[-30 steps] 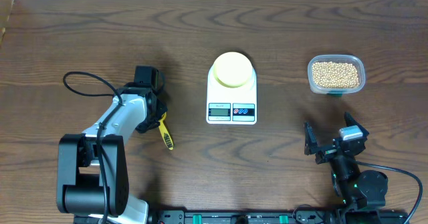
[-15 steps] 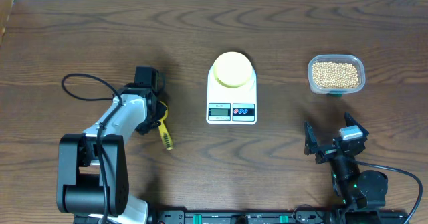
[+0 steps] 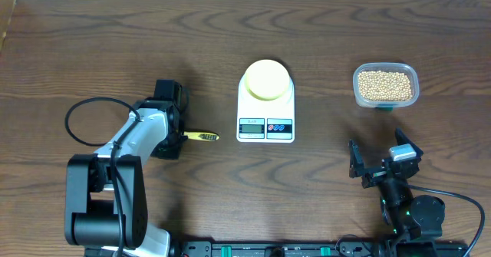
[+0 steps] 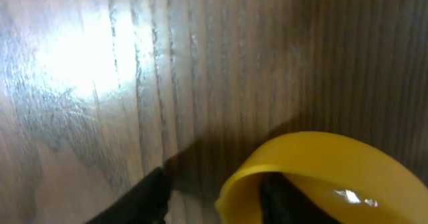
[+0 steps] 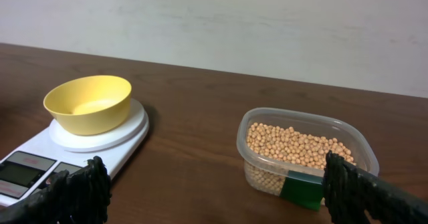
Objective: Scoop item into bowl and weigh 50g on scale
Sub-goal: 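Lower the left gripper and close it on the scoop cup rim, then lift the scoop with the left gripper and pull it toward the robot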
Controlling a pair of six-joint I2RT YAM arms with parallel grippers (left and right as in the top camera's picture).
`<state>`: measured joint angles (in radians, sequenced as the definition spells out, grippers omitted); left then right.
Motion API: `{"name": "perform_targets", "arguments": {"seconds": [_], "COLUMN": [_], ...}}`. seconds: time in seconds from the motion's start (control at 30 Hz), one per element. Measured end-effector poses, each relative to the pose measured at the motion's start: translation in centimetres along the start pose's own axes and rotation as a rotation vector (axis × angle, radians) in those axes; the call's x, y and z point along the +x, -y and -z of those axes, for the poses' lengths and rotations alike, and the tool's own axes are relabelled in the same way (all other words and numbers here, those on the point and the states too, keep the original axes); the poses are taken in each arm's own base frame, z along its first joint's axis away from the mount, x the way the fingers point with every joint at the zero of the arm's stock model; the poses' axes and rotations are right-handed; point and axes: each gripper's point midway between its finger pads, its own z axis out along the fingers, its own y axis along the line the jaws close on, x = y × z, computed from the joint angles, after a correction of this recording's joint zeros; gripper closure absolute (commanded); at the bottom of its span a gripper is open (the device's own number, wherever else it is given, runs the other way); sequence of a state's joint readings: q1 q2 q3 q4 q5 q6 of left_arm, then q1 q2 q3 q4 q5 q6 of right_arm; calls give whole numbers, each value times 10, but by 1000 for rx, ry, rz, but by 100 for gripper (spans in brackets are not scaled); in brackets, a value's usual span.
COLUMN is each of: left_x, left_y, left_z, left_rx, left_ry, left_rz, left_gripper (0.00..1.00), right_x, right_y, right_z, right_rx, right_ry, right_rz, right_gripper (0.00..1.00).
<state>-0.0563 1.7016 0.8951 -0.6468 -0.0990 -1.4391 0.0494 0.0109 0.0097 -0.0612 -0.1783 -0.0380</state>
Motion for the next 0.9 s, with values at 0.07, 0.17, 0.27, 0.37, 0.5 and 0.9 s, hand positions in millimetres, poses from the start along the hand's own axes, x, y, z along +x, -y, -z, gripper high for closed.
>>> {"name": "perform_targets", "arguments": {"seconds": [0.07,0.17,0.27,0.37,0.5,0.9], "left_x": [1,1,1,3,5,0], "left_y": [0,0,1,1,6,26], "left_z": [0,0,0,1,5,35], "left_rx": [1,2,2,7,36,179], "left_ry": [-4,-6,-7,-18,-33,-18], "left_rz": [4,1,-5,-22,-56,-120], "left_gripper": [50,50,49,44,43,43], "right_x": [0,0,0,0,0,0], "right_y": [0,0,0,0,0,0], "right_z": [0,0,0,0,0,0], "right_rx": [0,0,0,0,0,0], "right_ry": [0,0,0,0,0,0], "right_rz": [0,0,0,0,0,0], "right_gripper": [1,1,1,1,1,1]}}
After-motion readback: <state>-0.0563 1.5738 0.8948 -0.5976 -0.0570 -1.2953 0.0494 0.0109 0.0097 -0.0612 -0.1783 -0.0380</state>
